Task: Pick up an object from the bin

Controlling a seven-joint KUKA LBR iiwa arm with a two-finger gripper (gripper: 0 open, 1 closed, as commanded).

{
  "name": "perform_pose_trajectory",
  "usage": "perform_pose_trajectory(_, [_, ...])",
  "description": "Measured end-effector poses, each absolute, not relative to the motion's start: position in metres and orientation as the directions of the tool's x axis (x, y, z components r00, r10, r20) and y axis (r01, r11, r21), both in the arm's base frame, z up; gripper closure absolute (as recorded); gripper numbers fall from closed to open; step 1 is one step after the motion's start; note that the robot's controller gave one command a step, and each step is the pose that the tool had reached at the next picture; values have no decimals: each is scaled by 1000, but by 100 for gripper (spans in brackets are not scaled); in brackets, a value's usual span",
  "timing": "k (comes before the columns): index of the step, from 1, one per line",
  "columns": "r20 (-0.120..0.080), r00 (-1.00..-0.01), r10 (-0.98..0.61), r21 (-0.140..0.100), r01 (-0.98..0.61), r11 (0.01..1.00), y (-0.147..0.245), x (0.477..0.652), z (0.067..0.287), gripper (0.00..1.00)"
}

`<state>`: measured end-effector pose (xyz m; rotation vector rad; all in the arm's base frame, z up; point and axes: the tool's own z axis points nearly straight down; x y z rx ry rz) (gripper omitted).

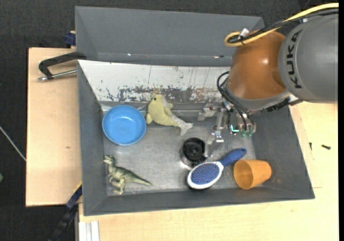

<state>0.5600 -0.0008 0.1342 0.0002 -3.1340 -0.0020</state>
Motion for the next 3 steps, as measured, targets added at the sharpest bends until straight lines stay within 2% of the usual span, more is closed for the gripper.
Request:
perform_pose_trajectory(1, [-8,-997,78,2,78,997,13,575,88,0])
perform_pose_trajectory(2, [7,-997,76,2,76,997,14,572,87,100])
perform_pose_trajectory(3, [-14,-999,30,2,30,1000,30,561,200,100])
